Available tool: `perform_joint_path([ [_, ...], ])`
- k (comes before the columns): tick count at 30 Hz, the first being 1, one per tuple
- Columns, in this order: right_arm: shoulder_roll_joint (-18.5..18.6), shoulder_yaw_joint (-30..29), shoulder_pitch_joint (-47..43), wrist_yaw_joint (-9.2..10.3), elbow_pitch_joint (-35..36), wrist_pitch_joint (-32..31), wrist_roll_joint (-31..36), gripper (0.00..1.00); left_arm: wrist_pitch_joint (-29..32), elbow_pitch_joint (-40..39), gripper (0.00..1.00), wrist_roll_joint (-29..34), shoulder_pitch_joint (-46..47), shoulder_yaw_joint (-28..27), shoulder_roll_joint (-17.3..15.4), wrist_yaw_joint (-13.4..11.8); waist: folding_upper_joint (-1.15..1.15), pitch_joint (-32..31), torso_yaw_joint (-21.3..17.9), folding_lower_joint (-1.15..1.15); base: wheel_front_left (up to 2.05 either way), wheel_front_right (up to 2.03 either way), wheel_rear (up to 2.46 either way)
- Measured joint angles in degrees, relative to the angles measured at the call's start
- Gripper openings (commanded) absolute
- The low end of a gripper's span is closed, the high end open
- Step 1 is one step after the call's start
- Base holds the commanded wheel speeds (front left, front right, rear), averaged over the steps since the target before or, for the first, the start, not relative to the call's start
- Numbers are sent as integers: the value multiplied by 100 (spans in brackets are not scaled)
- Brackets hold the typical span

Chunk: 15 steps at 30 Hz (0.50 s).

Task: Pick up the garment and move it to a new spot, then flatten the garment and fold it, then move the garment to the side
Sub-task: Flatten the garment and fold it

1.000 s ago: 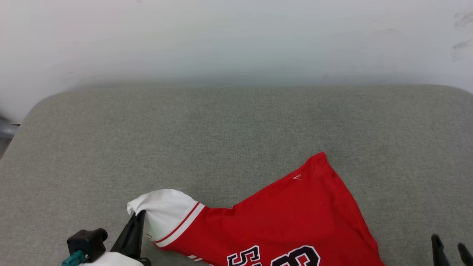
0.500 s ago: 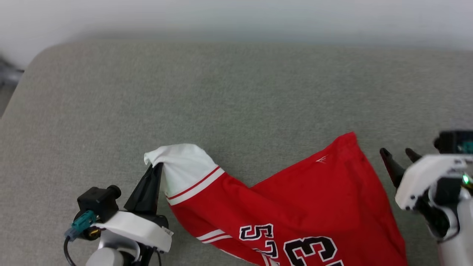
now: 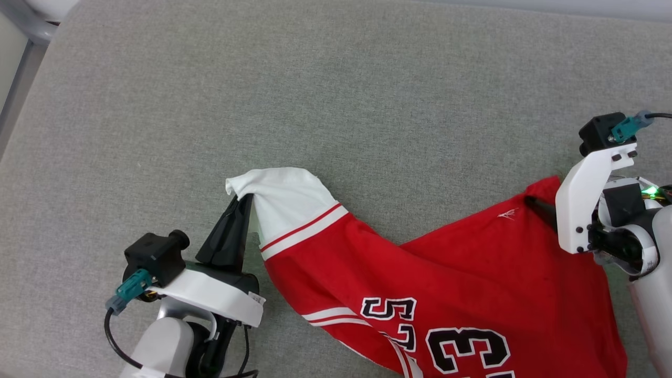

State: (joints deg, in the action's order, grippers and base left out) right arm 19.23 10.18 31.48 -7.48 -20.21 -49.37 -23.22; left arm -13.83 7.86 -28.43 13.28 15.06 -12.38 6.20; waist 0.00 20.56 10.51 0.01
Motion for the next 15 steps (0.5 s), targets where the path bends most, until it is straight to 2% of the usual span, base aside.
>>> perform_joint_path([
  [1,4,12,25,0,-94,-140,-49,100,-8,27,0,-13,4,4,11,15,0,7,18,0,0,0,0],
  [2,5,32,44,0,-215,-378,-176,38,-24,114,0,-56,7,25,23,31,0,-20,37,0,0,0,0],
  [3,4,30,55,2,-255,-461,-268,0,-31,152,0,-60,7,21,19,35,0,-45,38,-1,0,0,0],
  [5,1,70,53,7,-320,-525,-356,0,-42,229,0,-109,6,7,5,36,0,-114,27,-1,0,0,0],
  [7,-44,100,25,-3,-349,-315,-413,0,-32,311,0,-155,4,-18,-21,37,0,-205,-1,0,0,0,0],
  [15,-152,-236,155,-4,-303,1296,16,0,296,449,0,-253,301,-243,-387,-13,0,-739,-239,0,0,0,0],
])
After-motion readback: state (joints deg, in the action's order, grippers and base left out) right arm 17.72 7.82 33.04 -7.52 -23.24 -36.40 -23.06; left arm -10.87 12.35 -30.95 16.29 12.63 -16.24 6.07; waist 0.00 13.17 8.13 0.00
